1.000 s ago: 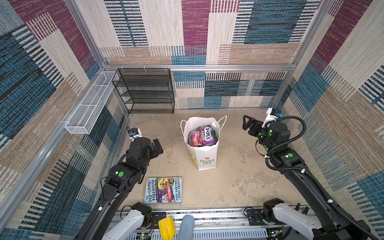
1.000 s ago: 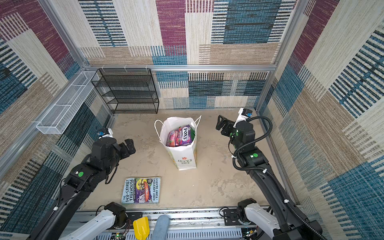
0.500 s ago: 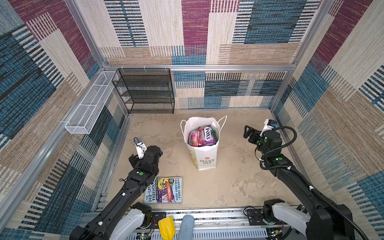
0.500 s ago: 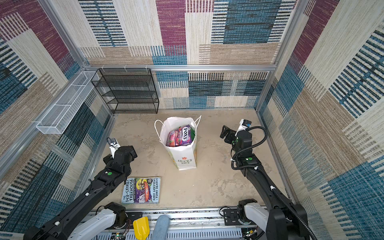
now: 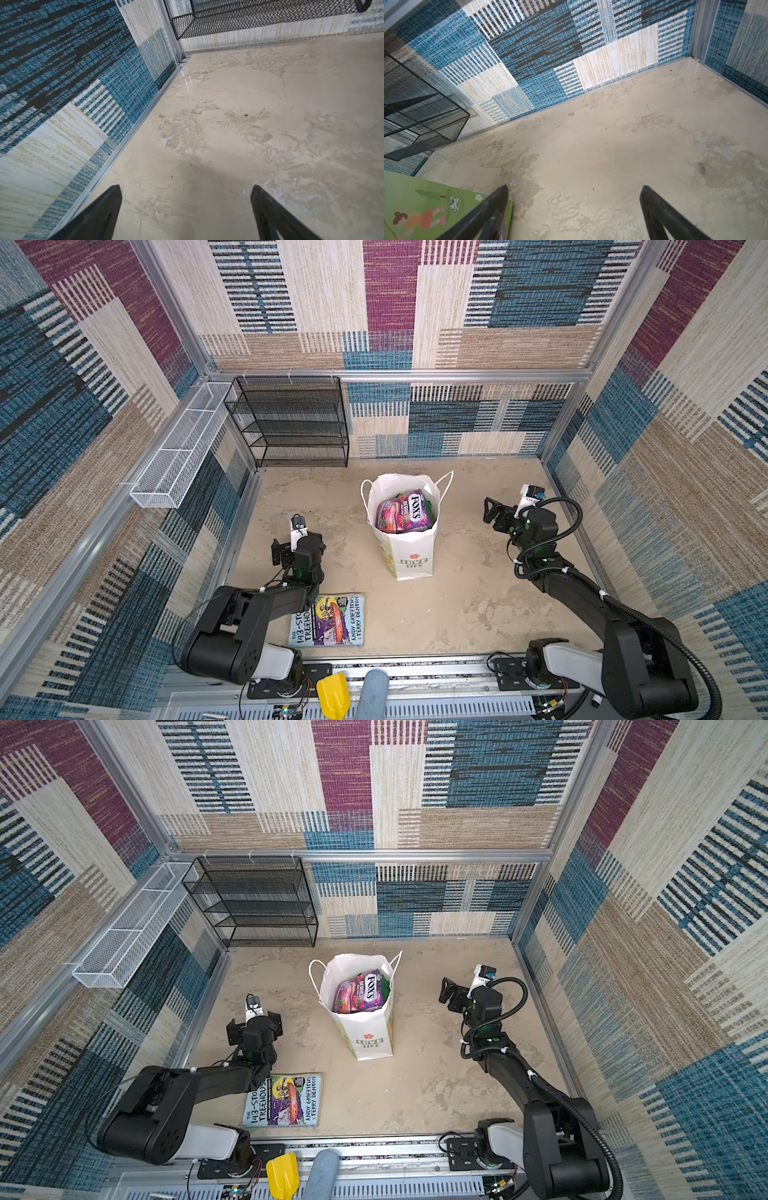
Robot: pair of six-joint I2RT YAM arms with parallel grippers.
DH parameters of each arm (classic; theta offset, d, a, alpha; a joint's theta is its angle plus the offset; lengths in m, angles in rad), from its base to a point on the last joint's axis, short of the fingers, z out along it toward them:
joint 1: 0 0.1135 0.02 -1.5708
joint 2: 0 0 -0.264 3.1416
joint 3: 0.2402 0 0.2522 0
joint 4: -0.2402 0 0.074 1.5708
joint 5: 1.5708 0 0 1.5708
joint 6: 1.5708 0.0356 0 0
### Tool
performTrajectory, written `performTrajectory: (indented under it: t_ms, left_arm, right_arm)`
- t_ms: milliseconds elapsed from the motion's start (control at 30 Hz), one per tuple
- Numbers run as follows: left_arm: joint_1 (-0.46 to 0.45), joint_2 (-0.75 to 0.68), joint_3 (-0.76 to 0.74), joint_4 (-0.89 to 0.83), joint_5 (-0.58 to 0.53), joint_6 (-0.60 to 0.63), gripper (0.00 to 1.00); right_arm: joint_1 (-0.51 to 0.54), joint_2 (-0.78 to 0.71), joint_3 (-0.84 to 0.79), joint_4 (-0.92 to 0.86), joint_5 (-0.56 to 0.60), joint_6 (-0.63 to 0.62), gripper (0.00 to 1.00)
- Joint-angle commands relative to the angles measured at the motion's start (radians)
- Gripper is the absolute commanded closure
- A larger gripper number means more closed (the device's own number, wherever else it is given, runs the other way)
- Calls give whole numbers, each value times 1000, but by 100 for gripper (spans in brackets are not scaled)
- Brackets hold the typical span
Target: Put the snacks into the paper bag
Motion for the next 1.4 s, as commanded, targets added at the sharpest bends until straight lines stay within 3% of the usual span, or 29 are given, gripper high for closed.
performTrajectory:
  t_ms: [0,200,300,433,500,567,633,767,867,1000,1167,1267,1367]
  left_arm:
    - [-5,40,3,225,24,75,1]
    - [34,19,34,108,124,36,1]
    - [94,-3,29,66,257,-5,1]
    - [159,13,31,48,448,-20,1]
    - [177,75,42,107,446,-26,1]
    - [184,36,69,-25,464,-51,1]
    - [185,62,50,65,461,-36,1]
    - [183,56,49,57,463,-37,1]
    - [185,53,54,40,465,-41,1]
    - [185,56,52,51,464,-39,1]
    - [184,57,52,49,464,-39,1]
    - [184,56,52,49,464,-39,1]
    - [184,56,52,49,464,-38,1]
  right_arm:
    - [-1,-2,-48,181,14,-75,0]
    - [-1,38,-86,239,76,-130,0]
    - [-1,63,-93,258,73,-142,0]
    - [-3,58,-136,313,176,-150,0]
    - [-3,56,-149,346,195,-165,0]
    - [-2,52,-155,352,217,-162,0]
    - [-2,50,-169,365,261,-177,0]
    - [-2,101,-208,429,370,-190,0]
    - [-3,168,-254,560,330,-227,0]
    - [-4,169,-260,591,209,-316,0]
    - [-9,202,-278,693,262,-357,0]
    - [-33,308,-278,809,215,-361,0]
    - [-62,308,-274,781,154,-344,0]
